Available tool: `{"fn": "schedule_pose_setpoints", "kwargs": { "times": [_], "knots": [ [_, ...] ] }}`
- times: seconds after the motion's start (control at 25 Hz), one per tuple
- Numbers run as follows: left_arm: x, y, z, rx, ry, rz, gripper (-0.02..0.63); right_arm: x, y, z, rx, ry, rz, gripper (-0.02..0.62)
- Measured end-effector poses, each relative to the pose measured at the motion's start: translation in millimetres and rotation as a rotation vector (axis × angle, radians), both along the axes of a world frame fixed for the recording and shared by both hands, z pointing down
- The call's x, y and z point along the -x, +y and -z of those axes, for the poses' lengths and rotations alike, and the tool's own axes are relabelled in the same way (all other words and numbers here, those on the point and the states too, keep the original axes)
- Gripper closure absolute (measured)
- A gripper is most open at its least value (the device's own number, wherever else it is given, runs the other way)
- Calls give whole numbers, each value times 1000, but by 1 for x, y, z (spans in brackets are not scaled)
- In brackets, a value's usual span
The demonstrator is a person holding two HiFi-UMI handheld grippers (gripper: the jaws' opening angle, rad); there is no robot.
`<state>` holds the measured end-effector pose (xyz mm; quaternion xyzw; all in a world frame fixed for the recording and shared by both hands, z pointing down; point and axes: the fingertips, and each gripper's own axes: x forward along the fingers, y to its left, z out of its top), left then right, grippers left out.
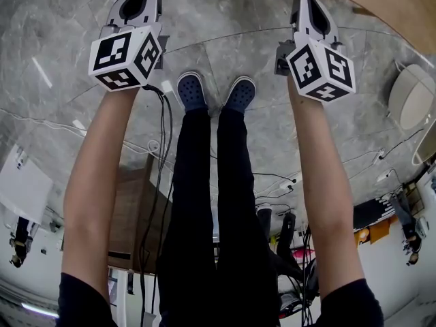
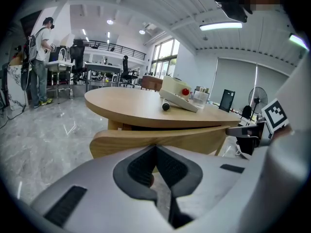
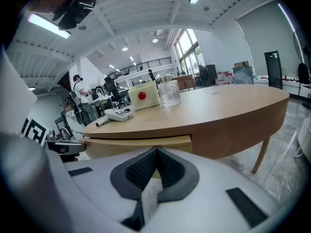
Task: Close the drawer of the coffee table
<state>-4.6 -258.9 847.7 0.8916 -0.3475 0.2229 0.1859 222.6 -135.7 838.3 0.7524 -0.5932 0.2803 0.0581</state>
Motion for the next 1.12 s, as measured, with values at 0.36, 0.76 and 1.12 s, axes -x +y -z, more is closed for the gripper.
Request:
{"fn": "schedule_pose_setpoints", "kwargs": {
  "times": [0.36, 0.76, 1.12],
  "knots": [
    [-6, -12, -5, -6, -5, -10, 581, -5, -13, -2, -18, 8, -19, 569],
    [-12, -21, -7, -6, -3, -14, 581, -10, -21, -1, -33, 16, -30, 569],
    [-17, -24, -14, -23, -34, -50, 581, -12, -26, -6, -53, 14, -41, 569]
  ]
}}
